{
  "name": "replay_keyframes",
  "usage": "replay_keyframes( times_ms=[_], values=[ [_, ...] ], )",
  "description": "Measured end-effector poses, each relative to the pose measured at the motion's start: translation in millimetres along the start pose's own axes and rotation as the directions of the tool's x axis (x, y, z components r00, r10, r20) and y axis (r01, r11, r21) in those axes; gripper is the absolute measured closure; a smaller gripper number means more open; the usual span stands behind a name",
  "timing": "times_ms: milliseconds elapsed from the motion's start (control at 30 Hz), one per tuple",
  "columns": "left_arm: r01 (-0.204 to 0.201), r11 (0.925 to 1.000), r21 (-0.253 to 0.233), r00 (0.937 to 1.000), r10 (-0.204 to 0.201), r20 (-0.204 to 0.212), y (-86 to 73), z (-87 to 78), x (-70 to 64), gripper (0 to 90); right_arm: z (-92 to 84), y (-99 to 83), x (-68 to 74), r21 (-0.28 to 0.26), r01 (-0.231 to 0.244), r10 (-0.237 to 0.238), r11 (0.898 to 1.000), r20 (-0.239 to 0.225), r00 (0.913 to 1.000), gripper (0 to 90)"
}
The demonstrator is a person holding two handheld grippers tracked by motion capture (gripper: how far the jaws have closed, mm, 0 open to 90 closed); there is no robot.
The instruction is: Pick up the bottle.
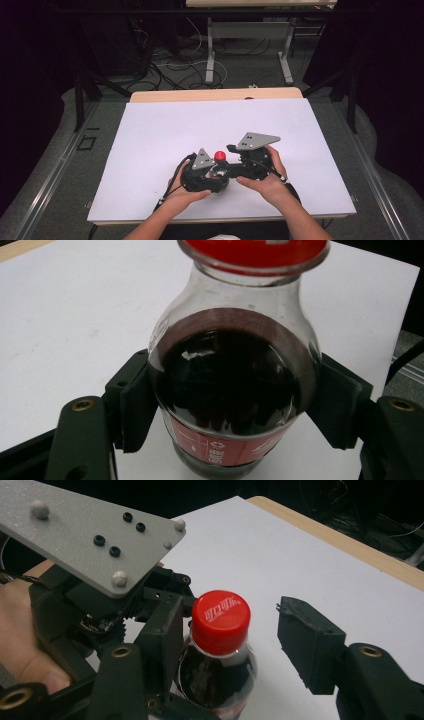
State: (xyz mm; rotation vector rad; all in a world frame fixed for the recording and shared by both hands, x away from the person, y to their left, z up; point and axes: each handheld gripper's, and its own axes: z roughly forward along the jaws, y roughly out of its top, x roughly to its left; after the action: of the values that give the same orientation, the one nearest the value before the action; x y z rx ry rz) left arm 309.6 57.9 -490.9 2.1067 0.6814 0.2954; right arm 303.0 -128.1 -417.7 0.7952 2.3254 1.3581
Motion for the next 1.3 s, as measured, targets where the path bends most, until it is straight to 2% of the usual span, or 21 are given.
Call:
replay_keyframes(
  times_ms=[33, 167, 267, 300, 400, 433, 600, 767, 833, 900, 933, 967, 1000, 1033, 1067, 1100, 1133, 1200, 1233, 1267, 1300],
  values=[
    [0.008, 0.9999, -0.01, 1.0, -0.008, -0.002, -0.1, 0.7, -1.2, 29.9, 0.5, 0.4, 0.9, 0.008, -0.001, 0.001, 1.0, 0.0, 1.0, 46.2],
    [-0.003, 1.0, 0.004, 1.0, 0.003, 0.009, 0.7, -0.3, -3.0, 29.9, 4.6, 1.3, 4.8, -0.007, 0.01, -0.01, 1.0, 0.014, 0.9999, 52.6],
    [0.006, 0.9999, -0.013, 1.0, -0.006, 0.006, 0.2, 1.1, -5.9, 29.9, 8.0, 1.8, 7.7, -0.025, 0.017, -0.017, 1.0, 0.019, 0.9997, 55.7],
    [-0.01, 0.9999, -0.001, 0.9999, 0.01, 0.007, 0.7, 0.2, -5.6, 30.0, 8.6, 2.1, 7.7, -0.021, 0.025, -0.025, 0.999, 0.012, 0.9996, 56.8],
    [0.0, 0.9999, -0.012, 1.0, 0.0, 0.009, 0.7, 0.4, -7.7, 30.0, 10.0, 2.6, 8.4, -0.015, 0.027, -0.027, 1.0, 0.017, 0.9995, 59.6],
    [-0.01, 0.9999, -0.003, 0.9999, 0.01, 0.012, 1.0, -0.4, -7.4, 30.0, 10.8, 2.4, 8.1, -0.02, 0.025, -0.025, 0.999, 0.014, 0.9996, 60.1],
    [0.003, 1.0, -0.003, 0.9999, -0.003, 0.012, 0.4, -0.3, -8.3, 30.0, 11.5, 1.3, 6.4, -0.023, 0.024, -0.024, 0.999, 0.001, 0.9997, 61.1],
    [-0.001, 1.0, 0.006, 0.9993, 0.0, 0.037, 1.0, -0.9, -7.8, 30.1, 10.6, 0.4, 1.9, -0.02, 0.031, -0.032, 0.999, -0.044, 0.9985, 61.6],
    [0.0, 1.0, 0.006, 0.9992, 0.0, 0.04, 0.6, -0.9, -8.4, 30.1, 9.9, 0.8, -2.5, -0.014, 0.054, -0.055, 0.998, -0.092, 0.9943, 61.8],
    [-0.01, 0.9999, 0.01, 0.9989, 0.01, 0.046, 0.6, -1.2, -8.2, 30.0, 10.2, 0.8, -3.4, -0.017, 0.046, -0.047, 0.999, -0.105, 0.9934, 61.8],
    [-0.006, 0.9999, 0.009, 0.9985, 0.006, 0.055, 0.4, -1.5, -8.8, 30.0, 9.4, 2.0, -7.1, -0.007, 0.072, -0.073, 0.997, -0.142, 0.9872, 61.8],
    [-0.02, 0.9997, 0.015, 0.9974, 0.018, 0.069, 1.0, -2.9, -7.8, 30.0, 9.4, 2.0, -7.1, -0.007, 0.072, -0.073, 0.997, -0.142, 0.9872, 61.8],
    [-0.024, 0.9997, 0.0, 0.9978, 0.024, 0.063, 0.8, -2.8, -8.1, 30.0, 8.9, 2.6, -8.2, -0.005, 0.08, -0.079, 0.997, -0.16, 0.9839, 61.8],
    [-0.02, 0.9998, 0.007, 0.9965, 0.019, 0.081, 1.1, -4.2, -8.5, 30.0, 8.7, 3.5, -9.9, -0.01, 0.099, -0.099, 0.995, -0.186, 0.9775, 61.8],
    [-0.026, 0.9996, -0.004, 0.9964, 0.027, 0.08, 1.1, -4.3, -8.9, 30.0, 8.4, 4.6, -11.6, -0.011, 0.112, -0.112, 0.994, -0.21, 0.9714, 61.8],
    [-0.032, 0.9995, -0.001, 0.9958, 0.032, 0.086, 1.5, -5.7, -9.0, 30.0, 8.0, 5.9, -13.5, -0.011, 0.132, -0.131, 0.991, -0.238, 0.9623, 61.8],
    [-0.035, 0.9994, 0.003, 0.9947, 0.034, 0.097, 2.2, -7.2, -9.1, 30.0, 7.4, 7.3, -16.0, -0.011, 0.161, -0.158, 0.987, -0.274, 0.9486, 61.8],
    [-0.056, 0.9984, -0.014, 0.9952, 0.057, 0.08, 3.1, -8.0, -9.3, 30.0, 7.4, 9.4, -20.0, -0.042, 0.212, -0.214, 0.976, -0.32, 0.9228, 61.6],
    [-0.054, 0.9986, -0.002, 0.9944, 0.054, 0.091, 3.9, -9.3, -9.3, 30.0, 6.9, 10.5, -21.2, -0.039, 0.215, -0.216, 0.976, -0.335, 0.9172, 61.5],
    [-0.039, 0.9991, -0.014, 0.9954, 0.04, 0.087, 3.8, -8.8, -10.2, 29.9, 7.0, 11.9, -22.4, -0.035, 0.208, -0.207, 0.978, -0.344, 0.9158, 61.5],
    [-0.043, 0.999, -0.008, 0.9955, 0.043, 0.084, 4.5, -9.6, -9.4, 29.9, 6.4, 13.1, -22.4, -0.021, 0.197, -0.192, 0.98, -0.345, 0.9188, 61.2]
  ],
)
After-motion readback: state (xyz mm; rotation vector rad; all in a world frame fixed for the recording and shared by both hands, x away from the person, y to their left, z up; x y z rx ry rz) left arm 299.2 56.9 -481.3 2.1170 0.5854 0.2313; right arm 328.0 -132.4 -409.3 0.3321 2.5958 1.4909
